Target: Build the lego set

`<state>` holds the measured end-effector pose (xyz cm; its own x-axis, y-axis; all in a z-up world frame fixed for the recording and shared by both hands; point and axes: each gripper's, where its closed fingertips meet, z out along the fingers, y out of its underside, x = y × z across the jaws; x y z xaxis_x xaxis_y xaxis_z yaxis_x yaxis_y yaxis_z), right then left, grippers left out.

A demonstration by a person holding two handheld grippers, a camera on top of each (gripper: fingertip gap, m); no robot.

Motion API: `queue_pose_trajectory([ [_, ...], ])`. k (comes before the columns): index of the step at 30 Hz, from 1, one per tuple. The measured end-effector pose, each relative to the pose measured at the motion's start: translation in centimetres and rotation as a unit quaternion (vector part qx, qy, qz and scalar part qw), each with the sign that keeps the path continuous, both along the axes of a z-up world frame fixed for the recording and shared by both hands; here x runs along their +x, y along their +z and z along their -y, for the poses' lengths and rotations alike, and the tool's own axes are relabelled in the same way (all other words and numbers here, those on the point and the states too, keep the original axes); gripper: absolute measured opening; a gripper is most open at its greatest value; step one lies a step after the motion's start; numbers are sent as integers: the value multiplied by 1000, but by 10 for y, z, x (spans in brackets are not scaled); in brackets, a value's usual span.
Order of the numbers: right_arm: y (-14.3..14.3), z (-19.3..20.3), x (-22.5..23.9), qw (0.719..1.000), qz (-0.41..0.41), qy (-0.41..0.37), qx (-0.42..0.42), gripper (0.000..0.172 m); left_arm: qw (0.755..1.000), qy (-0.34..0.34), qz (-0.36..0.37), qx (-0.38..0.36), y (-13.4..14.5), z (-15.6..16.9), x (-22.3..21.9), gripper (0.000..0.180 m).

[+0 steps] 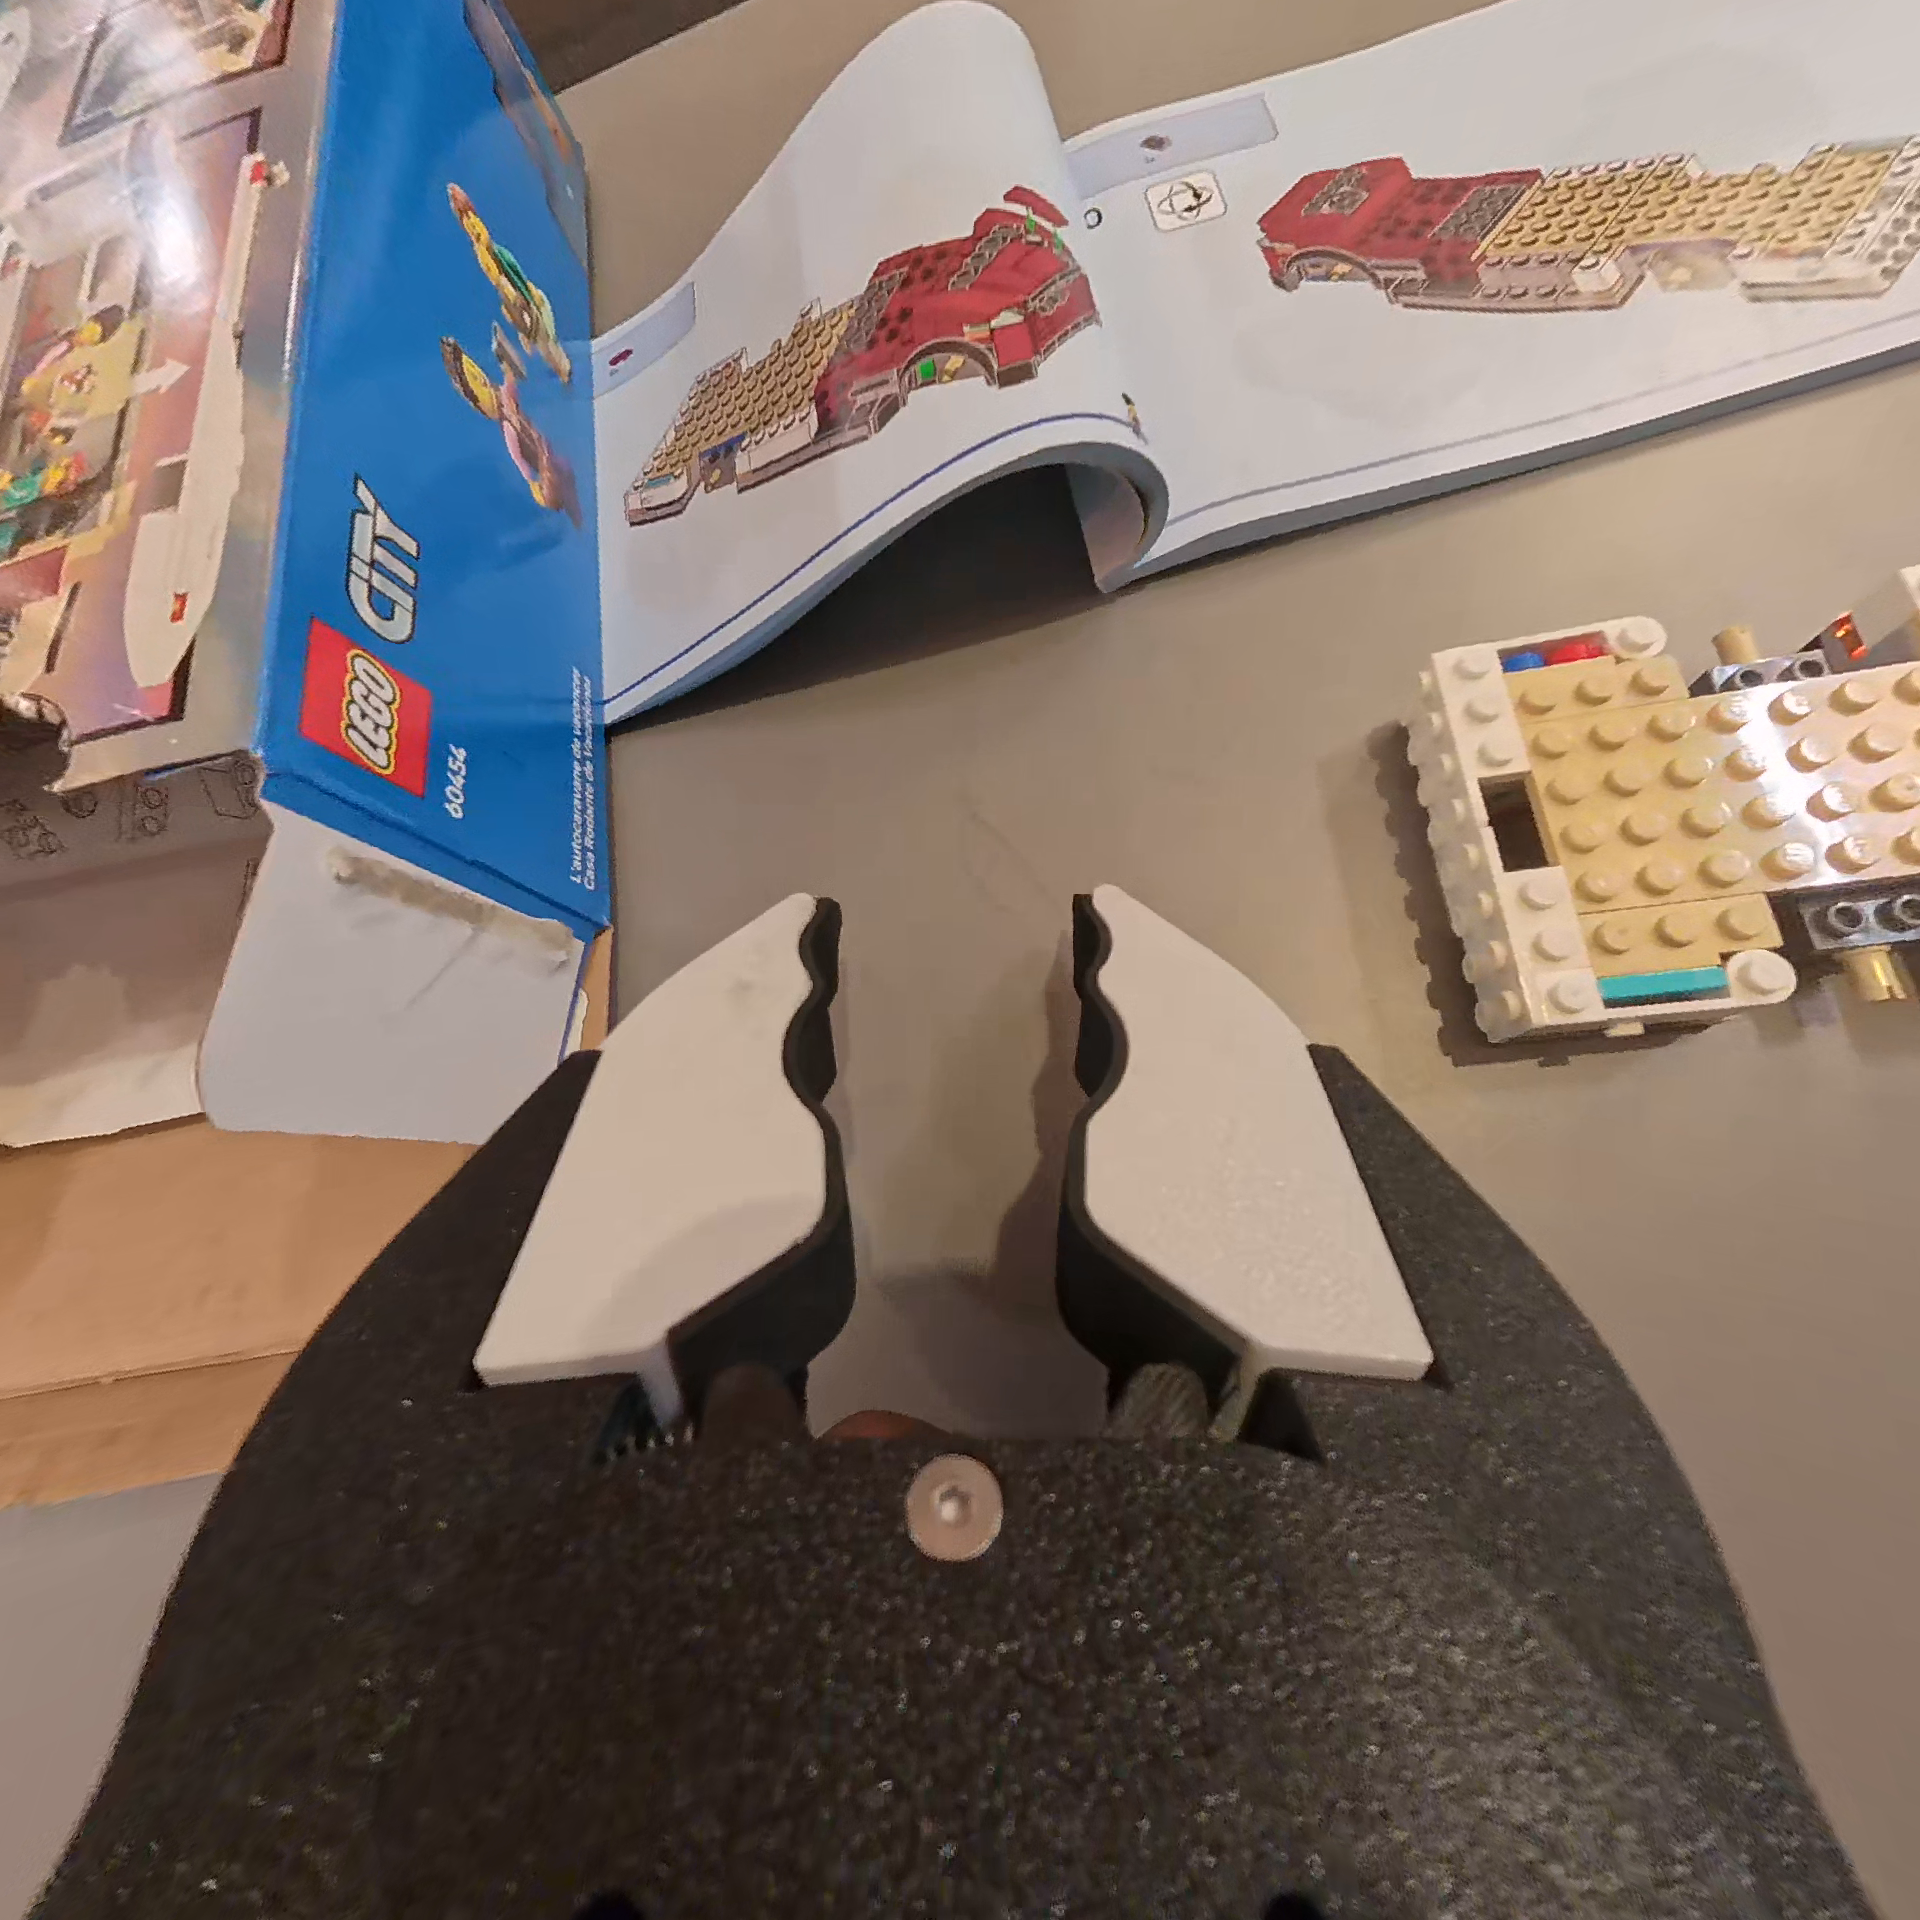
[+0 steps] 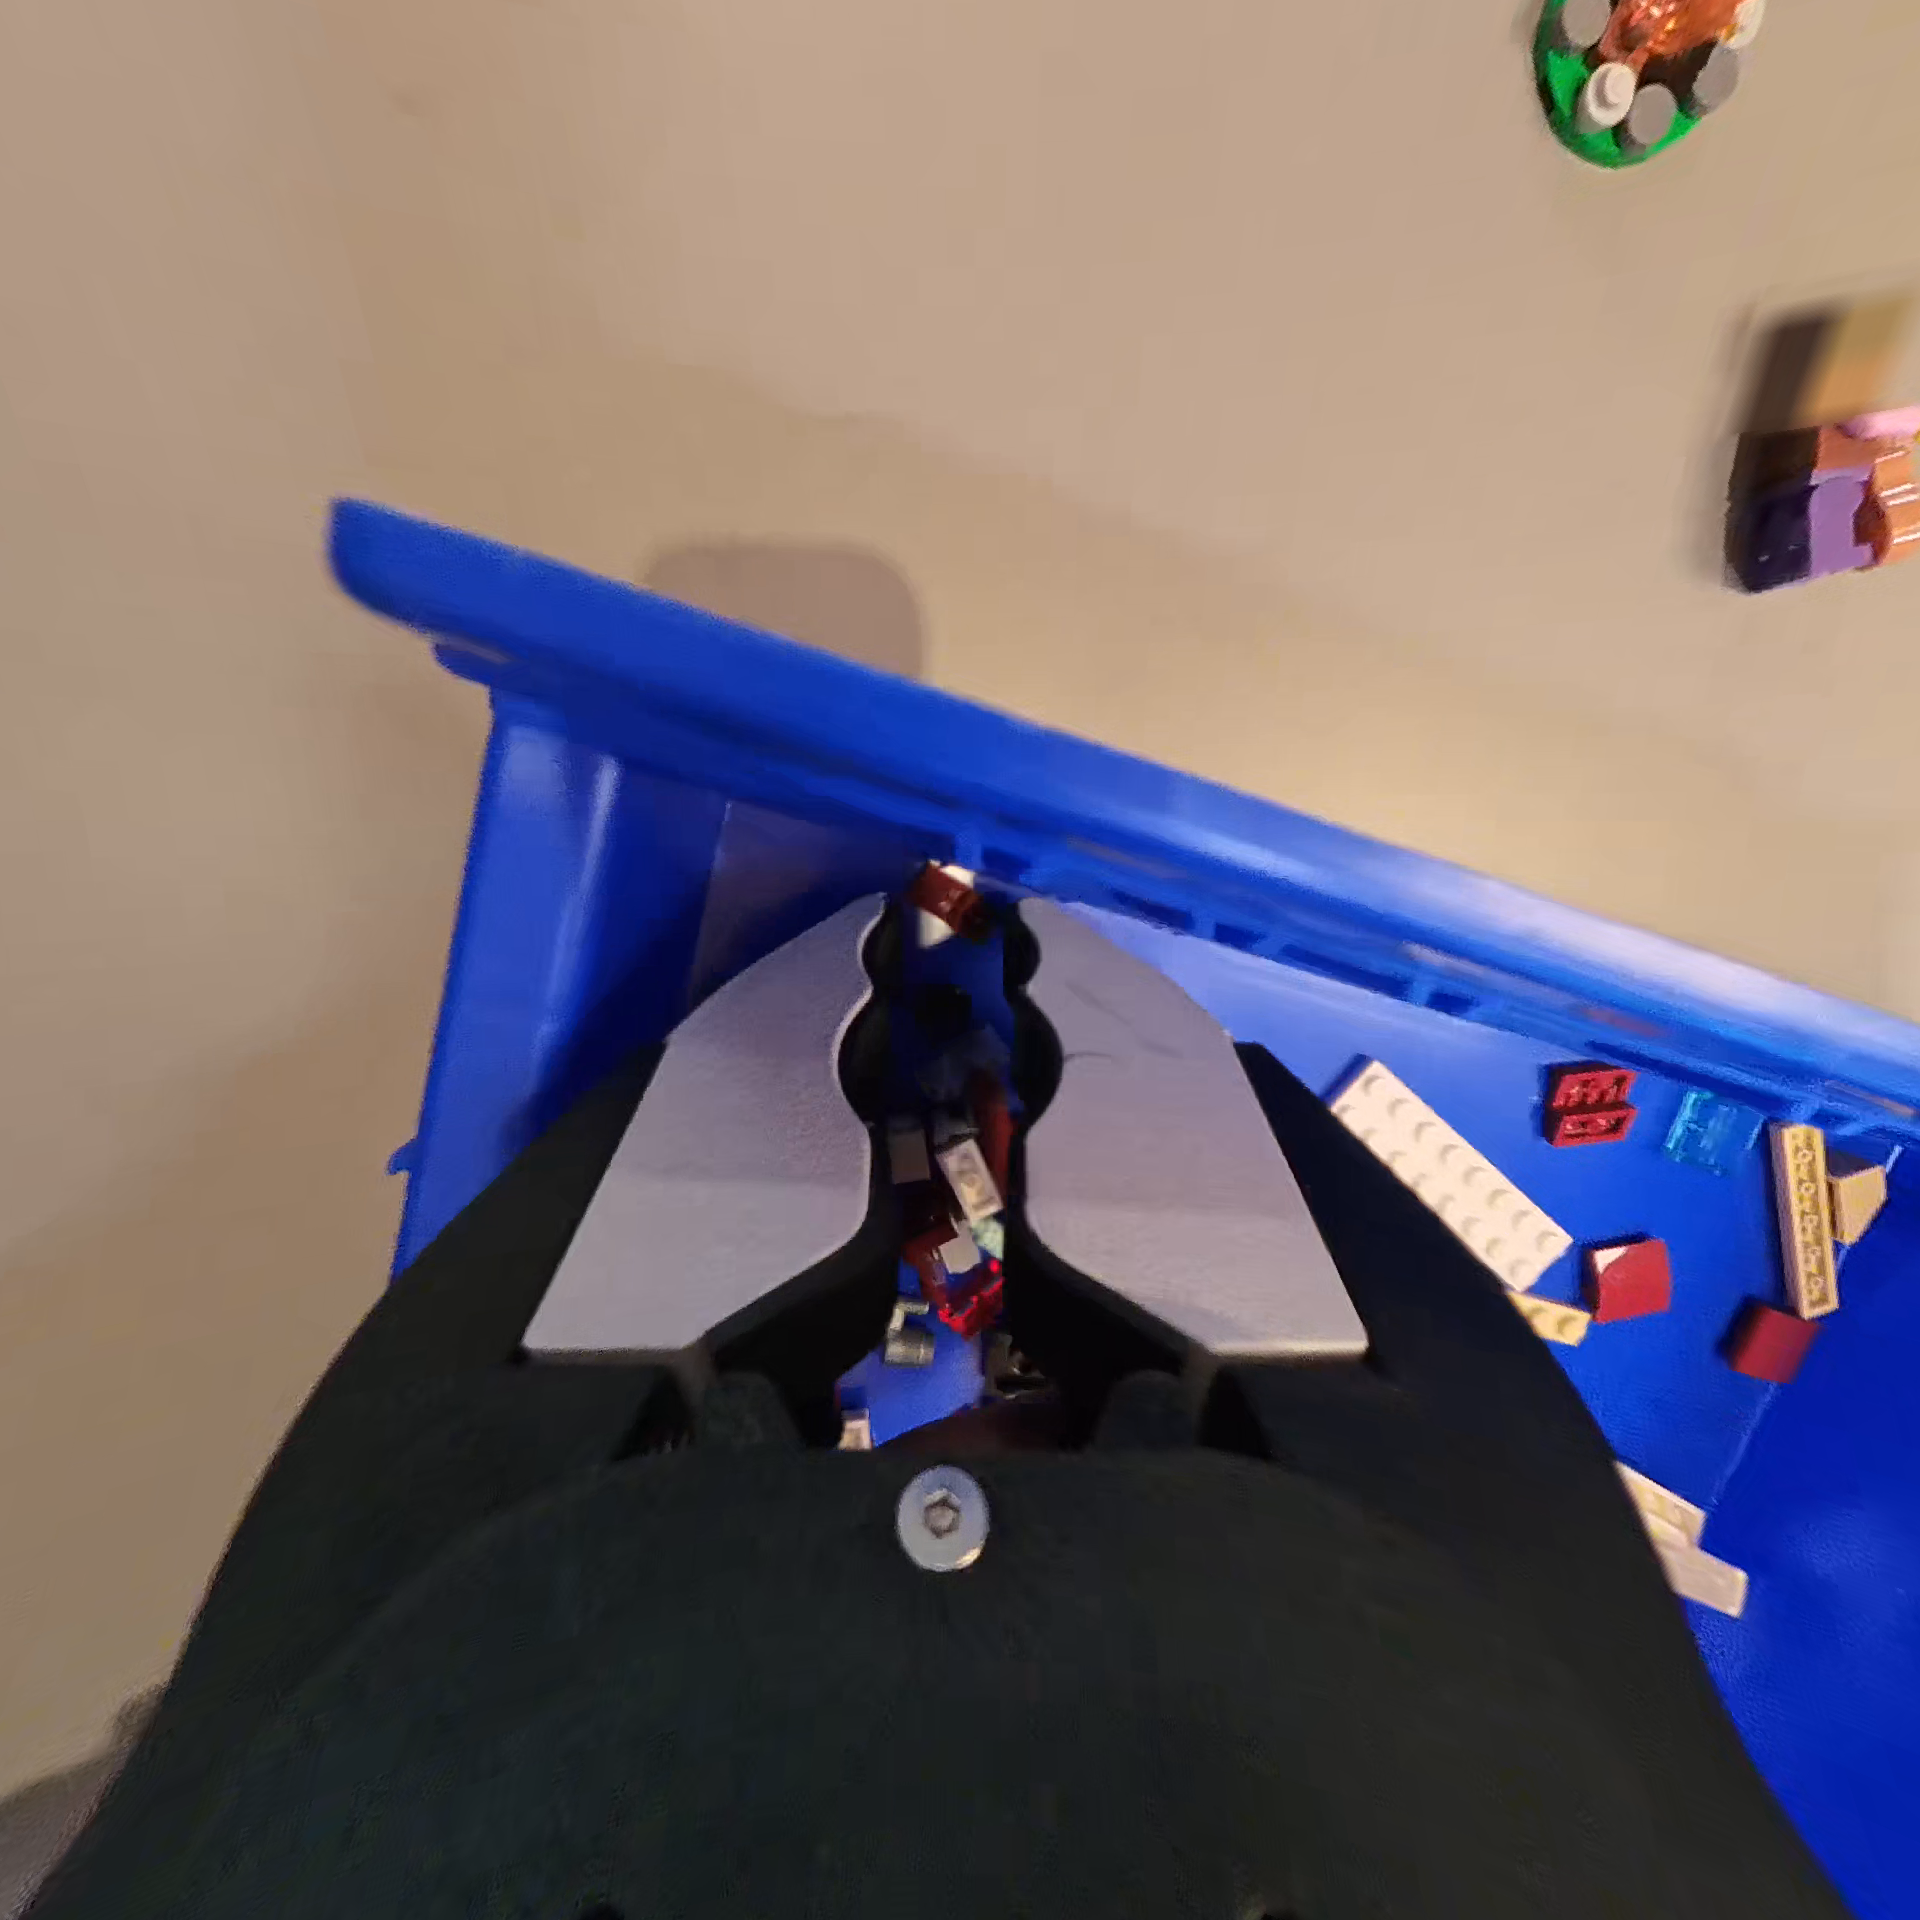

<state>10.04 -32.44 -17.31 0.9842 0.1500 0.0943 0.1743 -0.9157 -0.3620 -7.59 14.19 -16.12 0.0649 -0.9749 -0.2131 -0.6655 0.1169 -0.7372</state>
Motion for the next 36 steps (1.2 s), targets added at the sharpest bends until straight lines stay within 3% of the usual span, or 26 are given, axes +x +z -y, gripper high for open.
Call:
queue_pose_trajectory([
  [8, 1, 2, 1, 1000, 31, 4, -1, 4, 1000, -12, -3, 14, -1, 4, 1, 44],
  [18, 24, 7, -6, 999, 40, -7, 36, 3, 999, -31, -10, 32, -3, 10, 2, 43],
  [22, 61, 0, -20, 995, 45, -17, 85, 3, 999, -34, -3, 30, 0, 10, 1, 43],
  [26, 97, -29, -68, 987, 42, -2, 154, 3, 999, -34, -6, 34, -1, 10, 2, 43],
  [28, 91, -50, -100, 983, 30, 15, 181, 3, 999, -35, -8, 39, -2, 11, 2, 43],
  [31, 54, -79, -138, 981, -5, 26, 190, 3, 998, -38, -10, 42, -2, 12, 2, 42],
  [34, 13, -95, -145, 985, -11, -1, 170, 2, 998, -41, -9, 36, -2, 12, 2, 42],
  [36, 1, -99, -143, 987, 6, -15, 162, 2, 998, -44, -7, 32, -2, 13, 2, 42],
])
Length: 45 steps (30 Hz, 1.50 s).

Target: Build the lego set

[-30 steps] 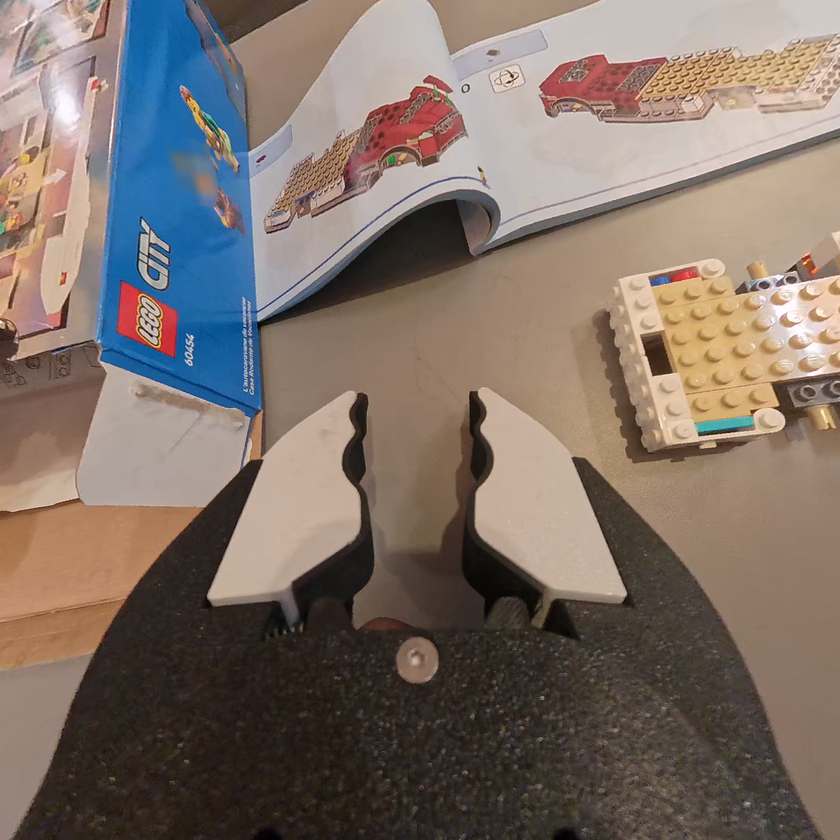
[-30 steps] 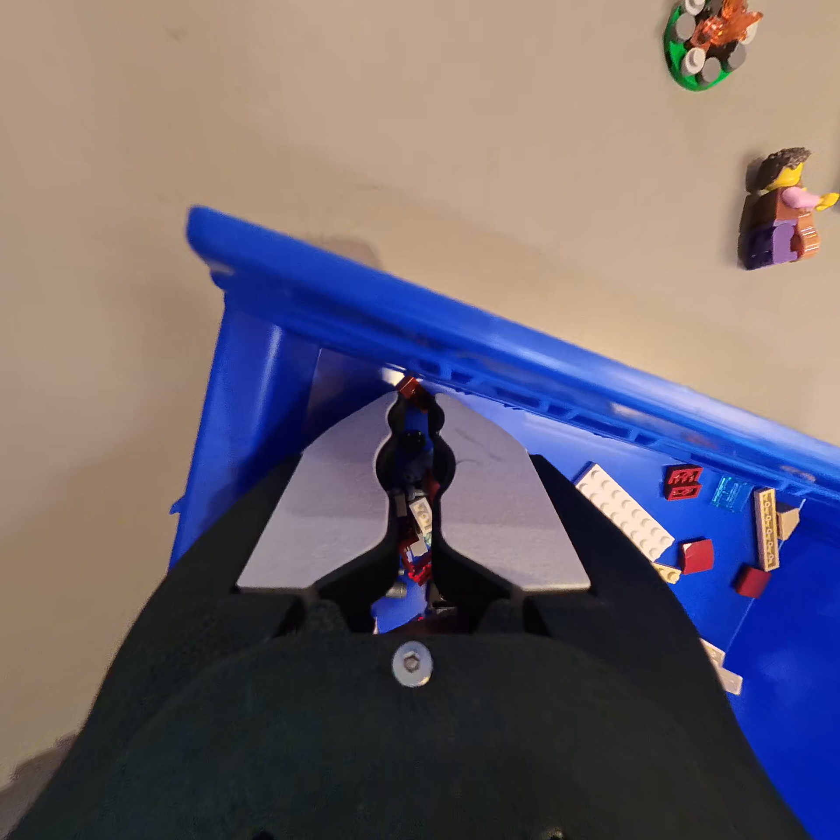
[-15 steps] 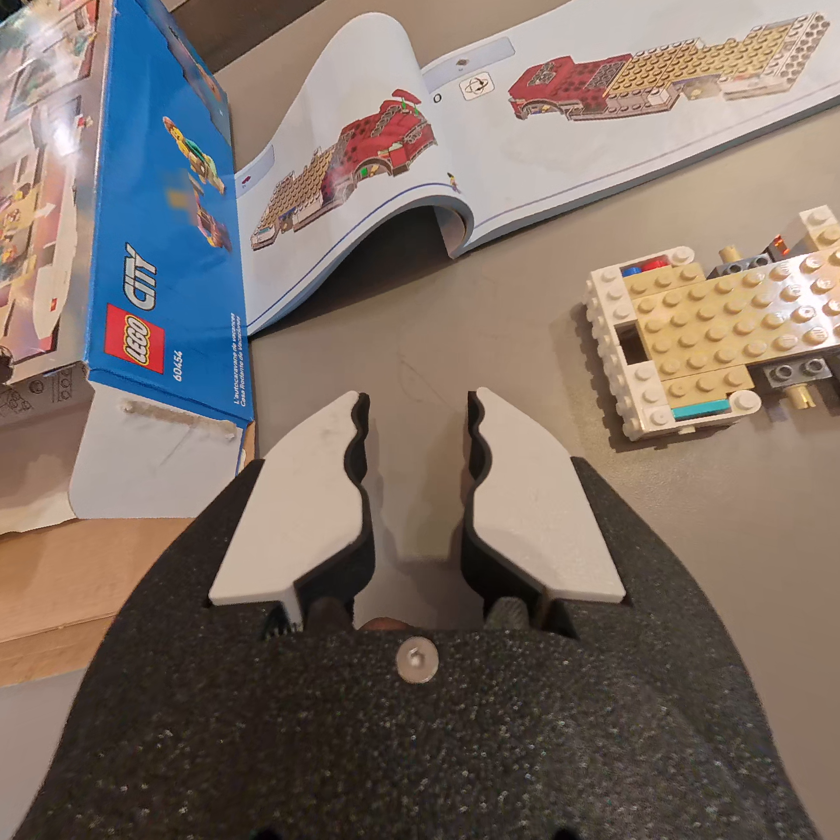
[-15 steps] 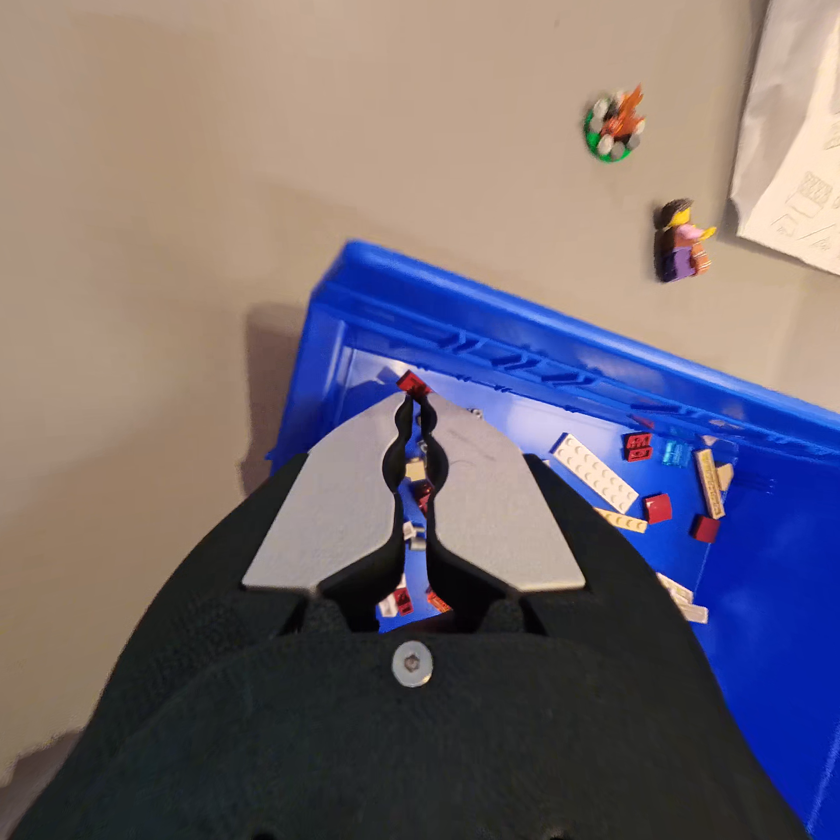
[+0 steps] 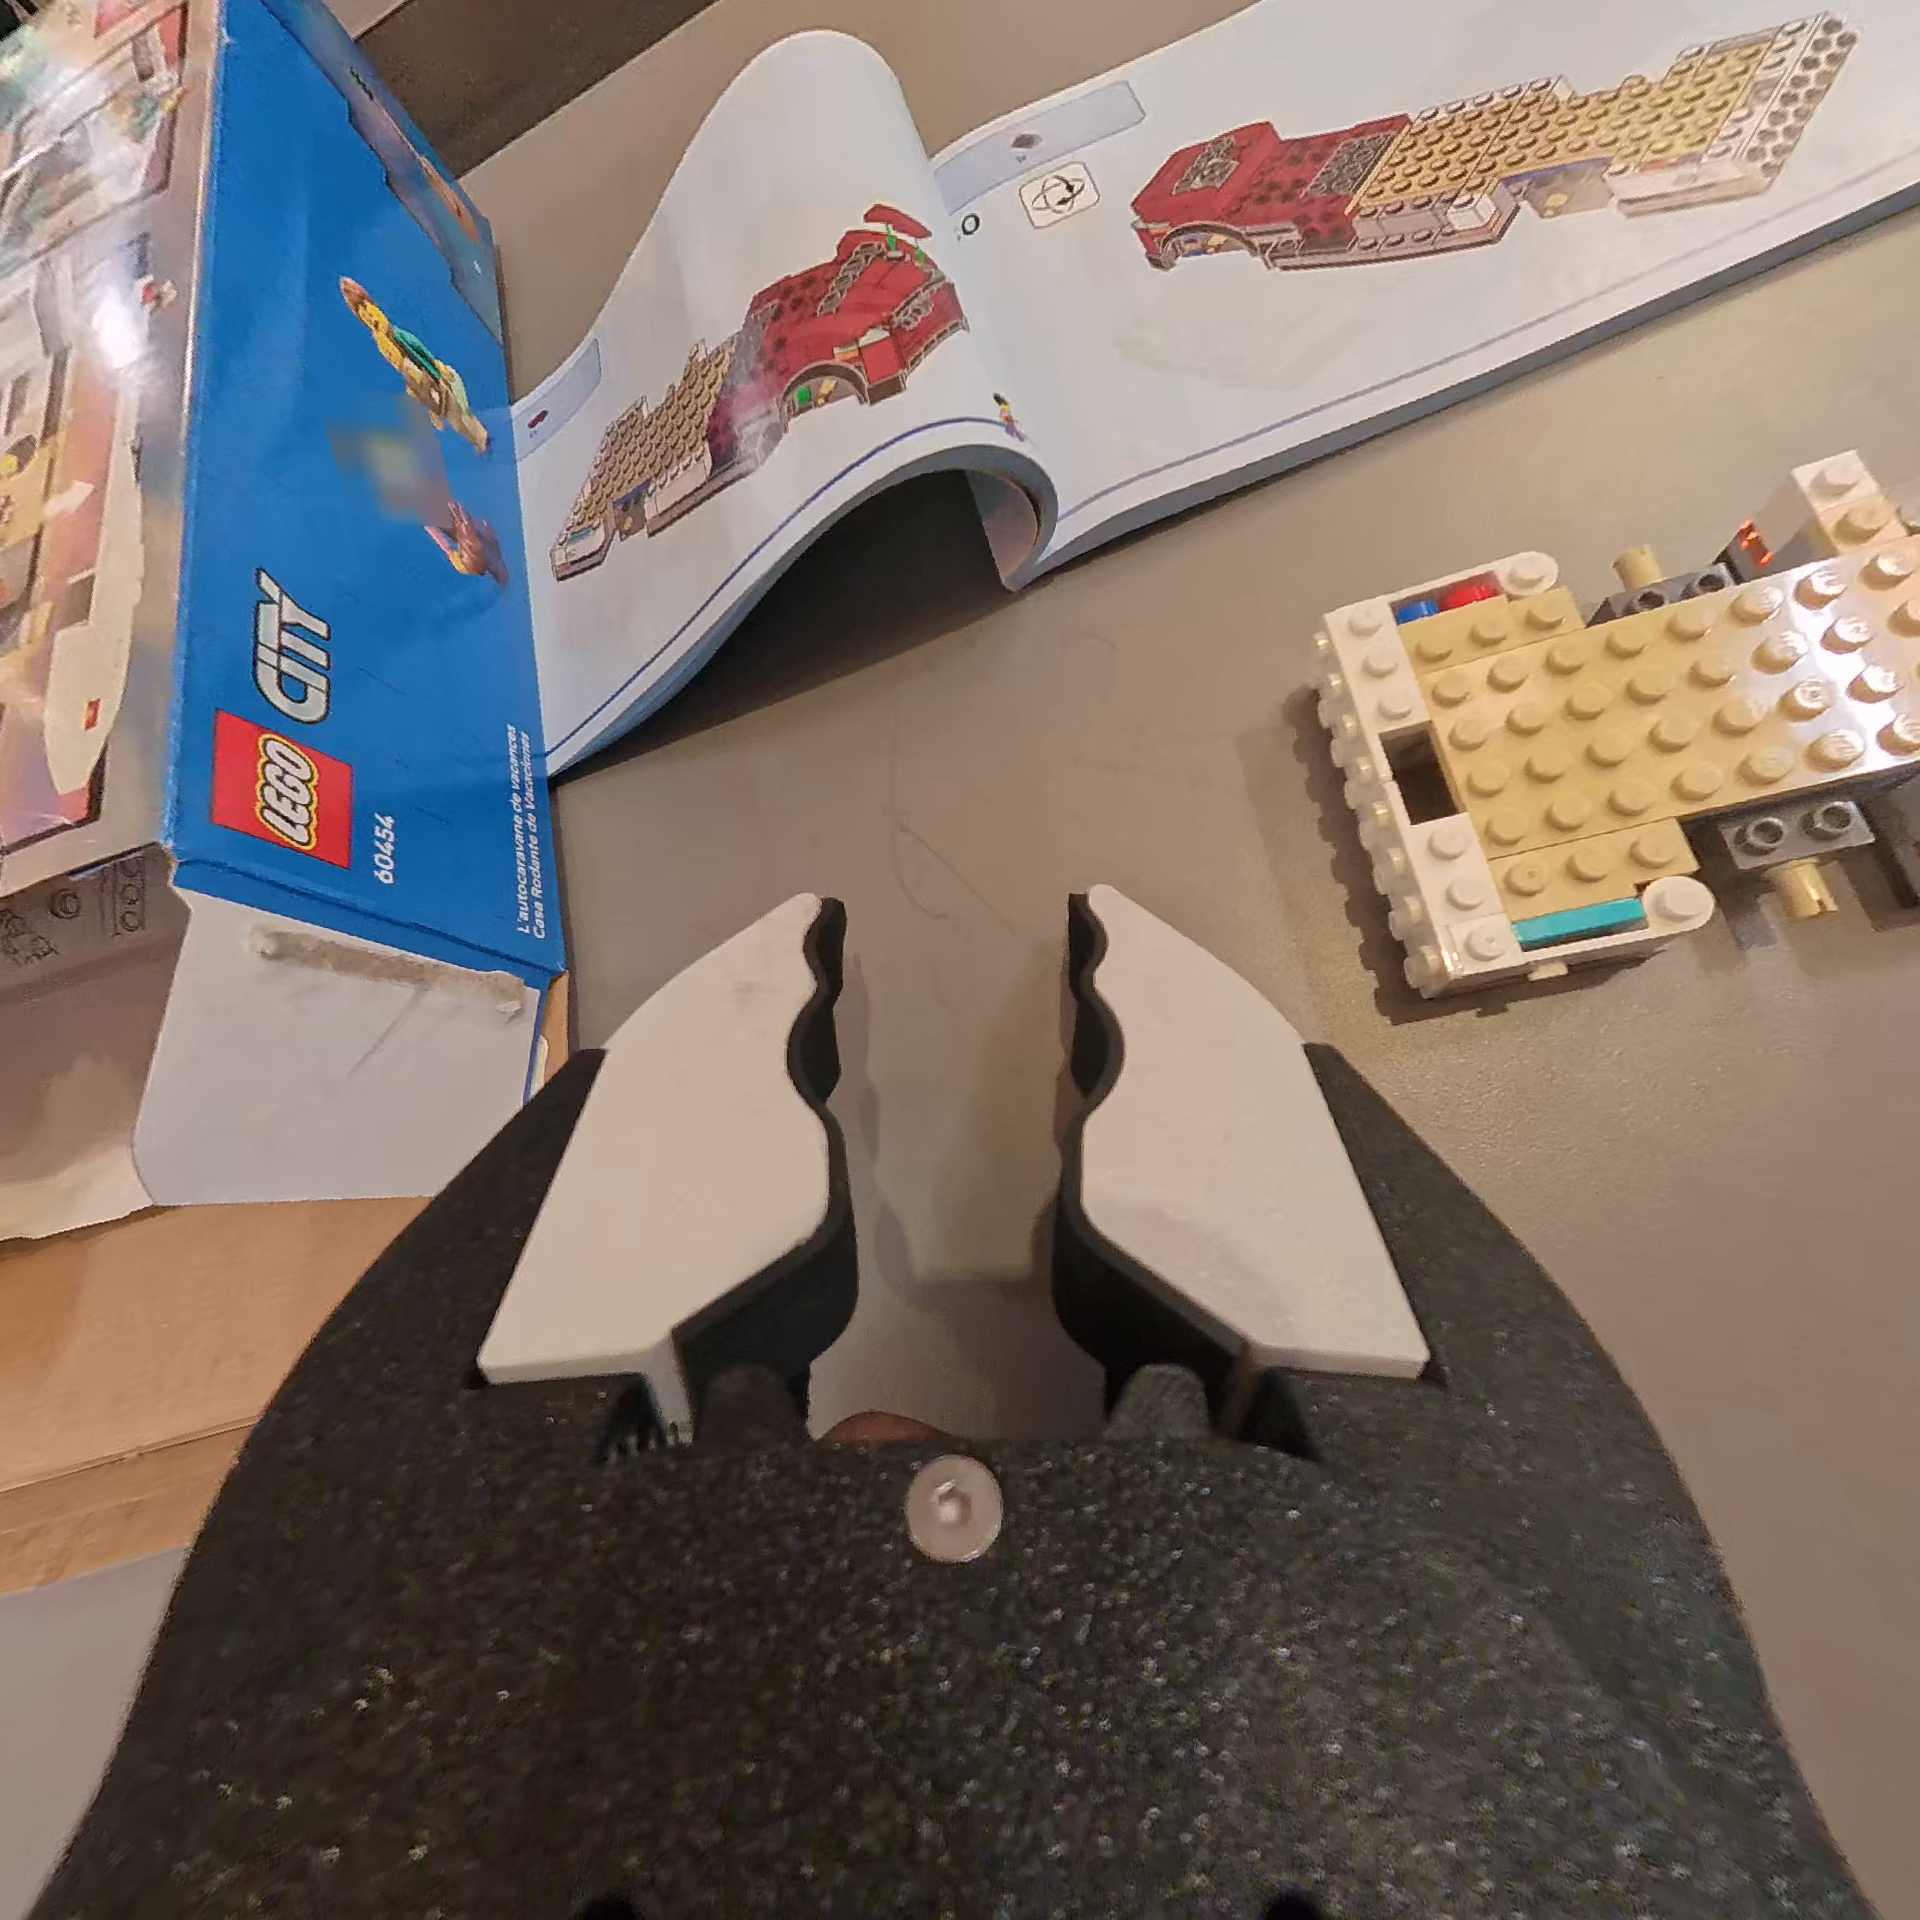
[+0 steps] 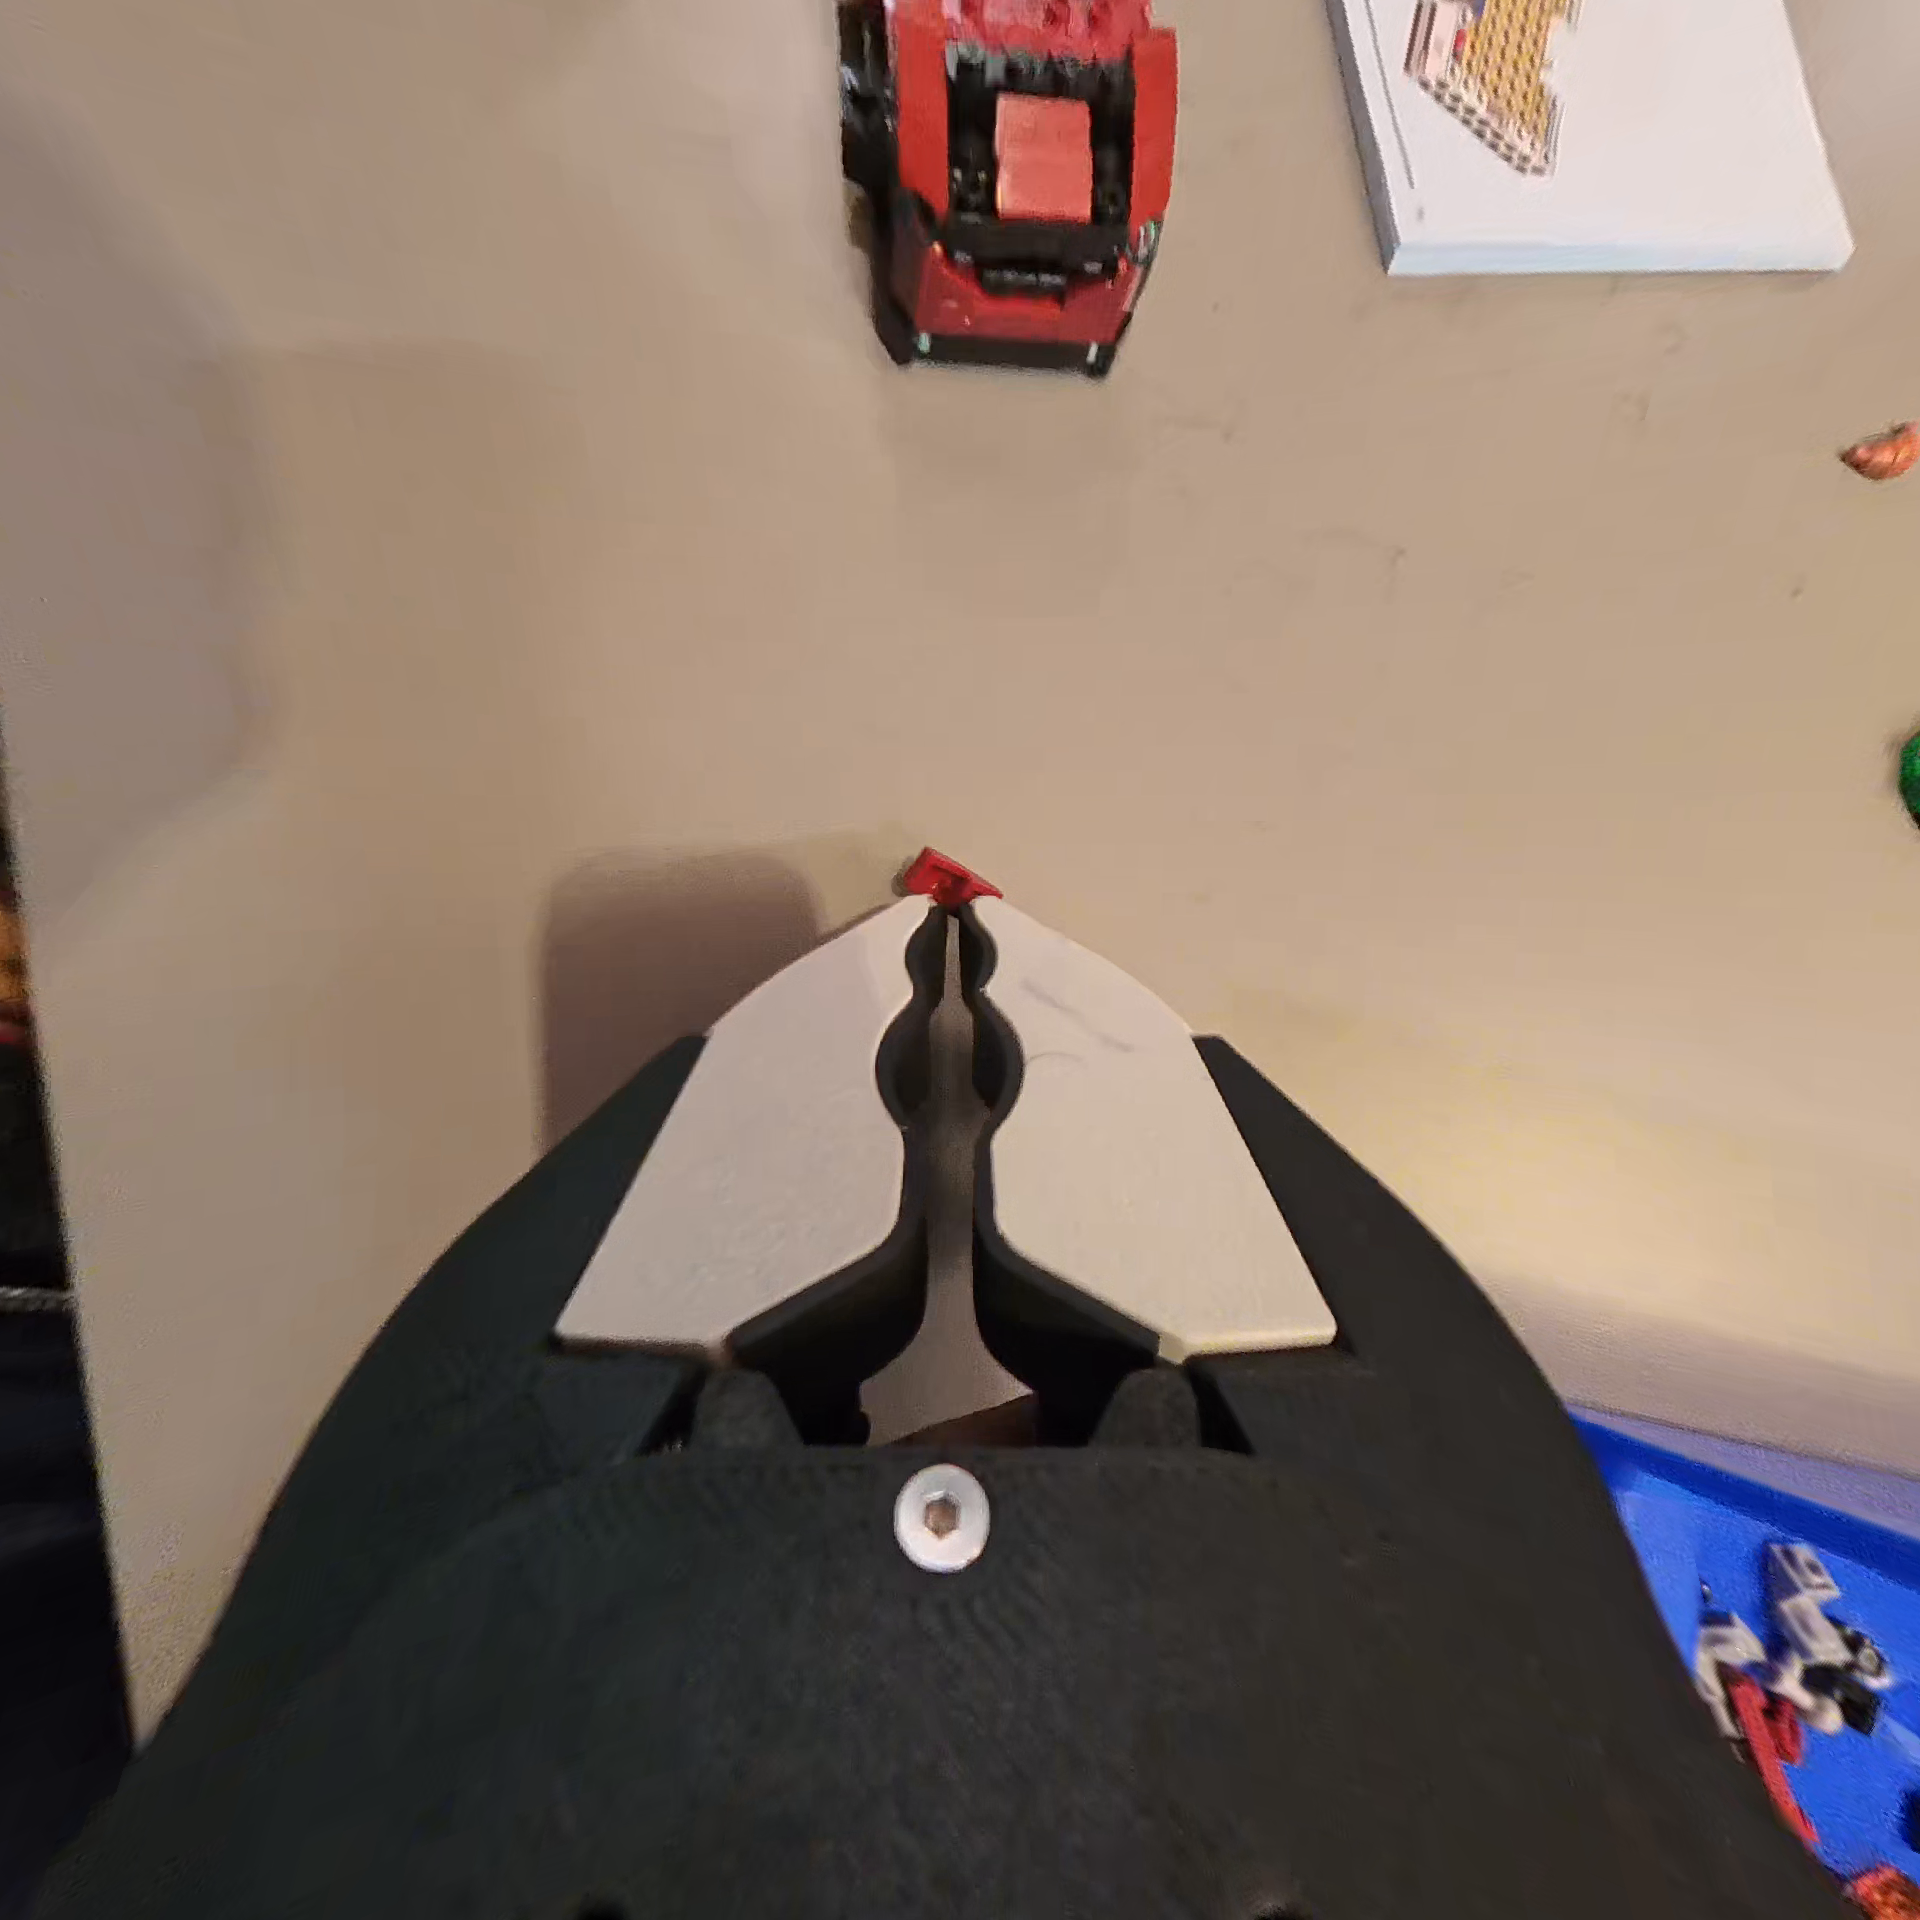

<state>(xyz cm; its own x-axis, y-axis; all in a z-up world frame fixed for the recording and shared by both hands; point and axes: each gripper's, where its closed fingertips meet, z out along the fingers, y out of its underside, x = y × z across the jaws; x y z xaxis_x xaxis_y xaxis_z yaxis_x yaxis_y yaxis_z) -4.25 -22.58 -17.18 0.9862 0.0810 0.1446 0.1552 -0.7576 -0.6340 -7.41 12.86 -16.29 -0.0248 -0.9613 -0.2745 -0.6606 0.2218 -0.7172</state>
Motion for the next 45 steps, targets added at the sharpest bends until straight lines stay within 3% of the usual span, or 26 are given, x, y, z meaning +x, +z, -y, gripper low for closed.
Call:
queue_pose_trajectory([
  [6, 12, 10, 2, 1000, -3, -3, 7, 15, 1000, 1, -7, -4, -2, -1, 0, 43],
  [11, 51, 45, 16, 1000, -6, 1, 9, 15, 1000, 4, -2, 2, -1, -1, 0, 43],
  [15, 81, 96, 64, 998, 53, -34, -30, 14, 1000, 4, -5, 1, -1, -2, 0, 43],
  [20, 95, 165, 137, 985, 99, -92, -103, 14, 1000, -14, 17, 3, 5, 3, -1, 44],
  [25, 90, 204, 171, 978, 107, -89, -158, 14, 995, -84, 45, 6, 13, 25, -5, 46],
  [29, 80, 216, 174, 975, 94, -45, -198, 12, 995, -100, 9, -23, 5, 38, -17, 48],
  [35, 66, 221, 161, 966, 68, 38, -248, 9, 991, -121, -57, -32, -7, 53, -33, 50],
  [41, 46, 210, 145, 951, 36, 135, -275, 11, 990, -117, -59, -47, -9, 58, -29, 49],
  [45, 25, 211, 137, 925, 7, 194, -327, 12, 992, -104, -57, -45, -9, 56, -29, 48],
])
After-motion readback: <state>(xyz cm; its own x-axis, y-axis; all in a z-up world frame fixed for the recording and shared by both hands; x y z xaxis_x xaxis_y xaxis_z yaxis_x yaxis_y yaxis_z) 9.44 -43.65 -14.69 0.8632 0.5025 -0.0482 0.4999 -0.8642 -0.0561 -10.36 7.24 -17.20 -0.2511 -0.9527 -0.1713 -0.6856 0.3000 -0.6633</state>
